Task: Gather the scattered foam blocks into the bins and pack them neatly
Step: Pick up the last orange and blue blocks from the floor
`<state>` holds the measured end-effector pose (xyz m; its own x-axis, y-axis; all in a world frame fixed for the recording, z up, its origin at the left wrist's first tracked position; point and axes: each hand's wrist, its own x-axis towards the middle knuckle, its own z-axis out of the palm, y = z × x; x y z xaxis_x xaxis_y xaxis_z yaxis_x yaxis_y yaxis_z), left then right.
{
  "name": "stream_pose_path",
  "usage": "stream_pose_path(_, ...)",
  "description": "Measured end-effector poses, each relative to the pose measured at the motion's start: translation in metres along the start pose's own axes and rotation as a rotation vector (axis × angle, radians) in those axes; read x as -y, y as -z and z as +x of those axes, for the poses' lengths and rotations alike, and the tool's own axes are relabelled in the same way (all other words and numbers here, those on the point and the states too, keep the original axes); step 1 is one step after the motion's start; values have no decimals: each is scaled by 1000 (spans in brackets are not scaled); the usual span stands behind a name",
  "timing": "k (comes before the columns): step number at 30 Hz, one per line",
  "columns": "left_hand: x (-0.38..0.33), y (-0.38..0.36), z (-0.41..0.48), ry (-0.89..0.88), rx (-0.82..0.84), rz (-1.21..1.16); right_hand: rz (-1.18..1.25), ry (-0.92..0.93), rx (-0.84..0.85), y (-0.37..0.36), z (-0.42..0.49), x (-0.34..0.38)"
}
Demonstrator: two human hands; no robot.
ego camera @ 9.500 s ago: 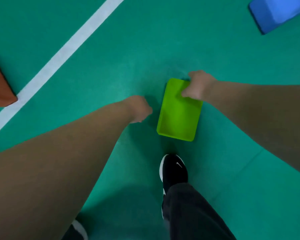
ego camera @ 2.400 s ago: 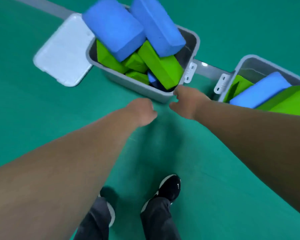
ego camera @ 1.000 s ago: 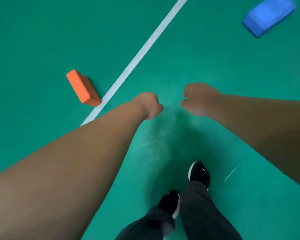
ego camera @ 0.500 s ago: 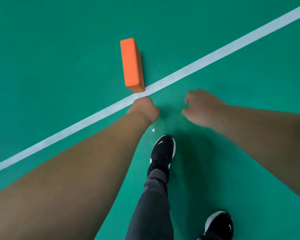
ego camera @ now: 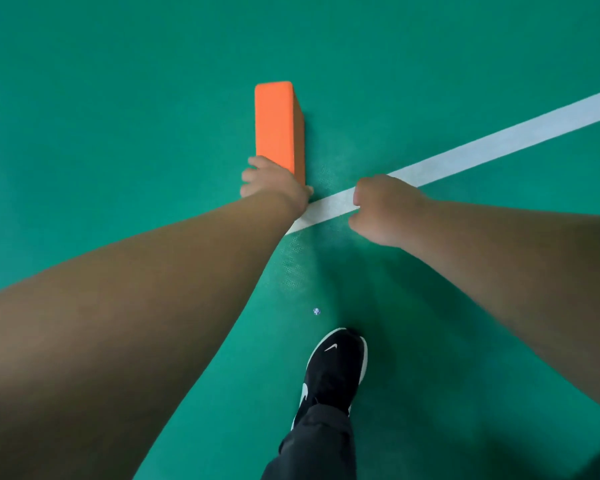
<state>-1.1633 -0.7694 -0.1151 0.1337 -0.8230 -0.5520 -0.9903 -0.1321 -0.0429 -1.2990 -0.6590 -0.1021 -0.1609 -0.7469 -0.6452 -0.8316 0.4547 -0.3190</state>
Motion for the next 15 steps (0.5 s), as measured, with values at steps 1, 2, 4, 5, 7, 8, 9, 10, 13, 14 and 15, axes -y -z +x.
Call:
stream_pose_path(1, -3, -8, 3, 42, -24, -20, 10, -18, 19, -6, 0, -15)
stream_pose_path(2, -7, -16, 3, 64, -60, -43, 20, -39, 49, -13, -1, -32)
stream_pose_path(4, -20, -30, -8, 42, -144, -57, 43, -82, 98, -24, -5, -69)
stream_pose_path(5, -30, -34, -20, 11, -168, -56, 60, -101, 98, -26, -8, -89)
stream_pose_path(7, -55, -45, -55, -71, -180, -78, 73, -142, 65, -25, -17, -133)
stream_pose_path(8, -70, -52, -75, -129, -176, -84, 80, -164, 44, -21, -26, -157)
stream_pose_path(9, -87, -61, -95, -198, -167, -75, 96, -198, 26, -16, -37, -182)
stream_pose_path(10, -105, -71, -116, -268, -152, -69, 120, -233, 9, -10, -50, -207)
stream_pose_path(13, -174, -100, -183, -439, -83, -95, 166, -313, -16, 5, -93, -291)
stream_pose_path(14, -202, -110, -206, -486, -65, -100, 168, -321, -23, 9, -107, -321)
stream_pose_path(15, -230, -120, -229, -530, -48, -107, 161, -344, -32, 14, -121, -353)
